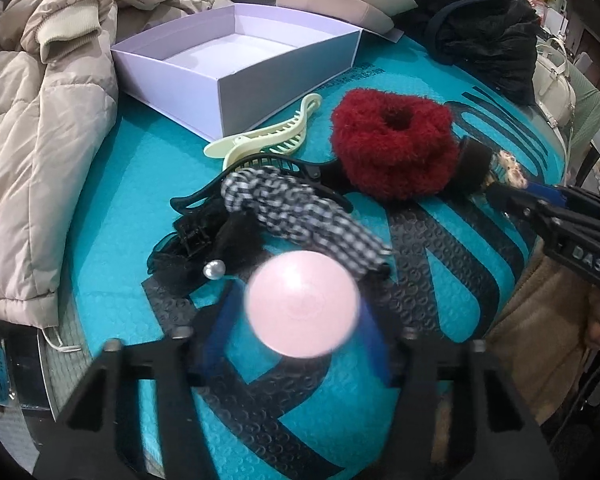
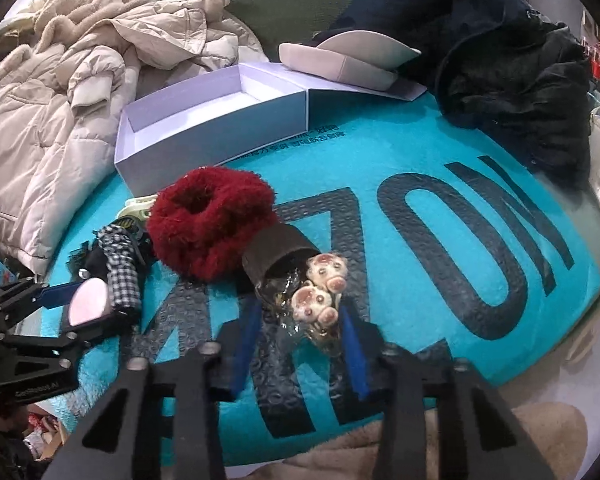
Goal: Organize objects
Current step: 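Close the left tool on the pink compact while the right tool grips the bear-bead clip, then carry the pink compact and bear-bead clip with both tools over the white box, then lower and open the left tool on the compact while the right tool releases the clip, then withdraw both open tools from the box back over the mat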
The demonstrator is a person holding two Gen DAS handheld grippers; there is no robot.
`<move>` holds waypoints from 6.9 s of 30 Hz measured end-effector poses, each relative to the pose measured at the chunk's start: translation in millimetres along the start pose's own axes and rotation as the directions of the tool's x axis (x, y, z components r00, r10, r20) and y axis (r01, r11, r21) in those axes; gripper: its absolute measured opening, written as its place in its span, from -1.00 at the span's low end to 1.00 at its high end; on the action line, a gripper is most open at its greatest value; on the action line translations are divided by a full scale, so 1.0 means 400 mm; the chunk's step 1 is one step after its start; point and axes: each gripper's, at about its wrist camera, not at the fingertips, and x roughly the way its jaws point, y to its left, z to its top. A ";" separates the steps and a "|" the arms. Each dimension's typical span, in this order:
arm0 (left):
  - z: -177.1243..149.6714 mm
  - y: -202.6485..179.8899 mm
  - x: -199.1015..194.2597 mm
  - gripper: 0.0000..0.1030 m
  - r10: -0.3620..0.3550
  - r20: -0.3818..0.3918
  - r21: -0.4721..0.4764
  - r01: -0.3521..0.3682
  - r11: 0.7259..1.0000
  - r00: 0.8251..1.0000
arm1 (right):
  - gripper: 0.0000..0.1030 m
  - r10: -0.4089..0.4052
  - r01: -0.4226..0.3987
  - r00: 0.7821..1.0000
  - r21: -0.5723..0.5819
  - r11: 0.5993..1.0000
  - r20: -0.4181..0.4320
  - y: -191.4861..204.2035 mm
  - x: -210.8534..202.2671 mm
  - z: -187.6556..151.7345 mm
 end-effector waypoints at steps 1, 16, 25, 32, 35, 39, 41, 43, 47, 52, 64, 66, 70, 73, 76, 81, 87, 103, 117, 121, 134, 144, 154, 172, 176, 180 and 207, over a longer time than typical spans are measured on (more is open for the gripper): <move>-0.002 0.001 -0.003 -0.05 -0.002 -0.002 -0.005 0.002 1.000 1.000 | -0.36 -0.002 0.002 1.000 -0.003 1.000 0.004 0.000 -0.002 -0.002; -0.035 -0.032 -0.111 -0.05 -0.023 0.054 -0.013 0.023 1.000 0.998 | -0.36 0.063 -0.063 0.997 -0.006 0.998 0.054 0.018 -0.109 -0.056; 0.001 -0.046 -0.163 -0.05 -0.008 0.083 0.016 0.007 1.000 0.997 | -0.36 0.088 -0.087 0.995 -0.013 0.996 0.057 0.036 -0.147 -0.065; 0.022 -0.025 -0.146 -0.05 -0.023 0.061 -0.029 0.025 0.999 0.998 | -0.36 0.118 -0.115 0.992 -0.048 0.992 0.049 0.044 -0.149 -0.041; 0.040 -0.022 -0.138 -0.05 -0.032 0.054 -0.035 0.034 0.999 0.998 | -0.36 0.133 -0.130 0.990 -0.067 0.989 0.042 0.047 -0.137 -0.021; 0.080 -0.016 -0.145 -0.05 -0.014 0.065 -0.031 0.016 0.999 0.998 | -0.36 0.151 -0.145 0.987 -0.095 0.985 0.053 0.049 -0.125 0.017; 0.105 -0.011 -0.146 -0.05 0.006 0.070 -0.027 -0.004 1.000 0.998 | -0.36 0.157 -0.150 0.986 -0.114 0.982 0.058 0.054 -0.120 0.039; 0.130 -0.002 -0.145 -0.05 0.009 0.078 -0.030 -0.007 1.000 0.997 | -0.36 0.162 -0.153 0.985 -0.131 0.979 0.058 0.058 -0.113 0.059; 0.175 0.010 -0.139 -0.05 0.030 0.094 -0.015 -0.029 0.999 0.995 | -0.36 0.176 -0.166 0.983 -0.146 0.975 0.058 0.063 -0.097 0.100; 0.234 0.030 -0.123 -0.05 0.044 0.105 -0.001 -0.044 0.999 0.993 | -0.36 0.199 -0.188 0.979 -0.158 0.969 0.053 0.071 -0.074 0.153; 0.362 0.043 -0.066 -0.05 0.042 0.149 0.040 -0.048 0.998 0.988 | -0.36 0.190 -0.174 0.979 -0.187 0.967 0.070 0.066 0.000 0.274; 0.384 0.046 -0.051 -0.05 0.039 0.152 0.048 -0.047 0.998 0.988 | -0.36 0.185 -0.167 0.980 -0.195 0.967 0.078 0.065 0.009 0.294; 0.420 0.054 -0.031 -0.04 0.037 0.157 0.046 -0.044 0.998 0.987 | -0.36 0.176 -0.154 0.980 -0.208 0.966 0.089 0.058 0.030 0.335; 0.447 0.061 -0.018 -0.05 0.049 0.168 0.046 -0.057 0.997 0.985 | -0.36 0.166 -0.141 0.981 -0.224 0.964 0.096 0.055 0.044 0.365; 0.473 0.072 -0.002 -0.05 0.060 0.171 0.036 -0.067 0.997 0.983 | -0.36 0.164 -0.135 0.981 -0.242 0.961 0.103 0.054 0.057 0.393; 0.512 0.098 0.025 -0.05 0.073 0.175 0.011 -0.076 0.997 0.982 | -0.36 0.178 -0.141 0.977 -0.276 0.951 0.114 0.064 0.081 0.441; 0.552 0.146 0.053 -0.04 0.122 0.183 -0.032 -0.118 0.992 0.975 | -0.36 0.227 -0.185 0.968 -0.300 0.936 0.111 0.087 0.120 0.497; 0.599 0.261 0.155 -0.04 0.237 0.145 -0.101 -0.224 0.969 0.961 | -0.36 0.280 -0.246 0.957 -0.313 0.918 0.070 0.123 0.262 0.567; 0.620 0.217 0.271 -0.04 0.249 0.074 -0.045 -0.246 0.968 0.966 | -0.36 0.236 -0.222 0.972 -0.302 0.927 0.012 0.121 0.349 0.545; 0.623 0.214 0.288 -0.04 0.244 0.056 -0.034 -0.242 0.970 0.968 | -0.36 0.248 -0.238 0.969 -0.298 0.925 -0.005 0.125 0.364 0.544; 0.624 0.212 0.291 0.08 0.280 0.032 -0.023 -0.279 0.960 0.960 | -0.01 0.225 -0.215 0.974 -0.297 0.930 0.000 0.132 0.371 0.539; 0.617 0.208 0.244 0.21 0.291 0.053 -0.025 -0.290 0.957 0.955 | 0.11 0.233 -0.219 0.972 -0.279 0.935 0.018 0.128 0.345 0.544; 0.605 0.197 0.130 0.21 0.299 0.104 -0.062 -0.294 0.954 0.948 | 0.11 0.226 -0.205 0.973 -0.274 0.940 0.047 0.126 0.269 0.550; 0.559 0.151 -0.134 0.21 0.266 0.227 -0.081 -0.254 0.964 0.937 | 0.11 0.184 -0.133 0.973 -0.317 0.939 0.137 0.152 0.015 0.538; 0.532 0.135 -0.194 0.21 0.258 0.248 -0.079 -0.245 0.966 0.934 | 0.11 0.176 -0.118 0.972 -0.321 0.940 0.158 0.162 -0.032 0.527; 0.501 0.114 -0.242 0.21 0.252 0.266 -0.075 -0.240 0.968 0.930 | 0.11 0.171 -0.110 0.971 -0.324 0.940 0.165 0.170 -0.071 0.507; 0.253 0.019 -0.324 0.20 0.181 0.207 -0.070 -0.170 0.983 0.962 | 0.11 0.126 -0.090 0.982 -0.243 0.966 0.137 0.125 -0.180 0.272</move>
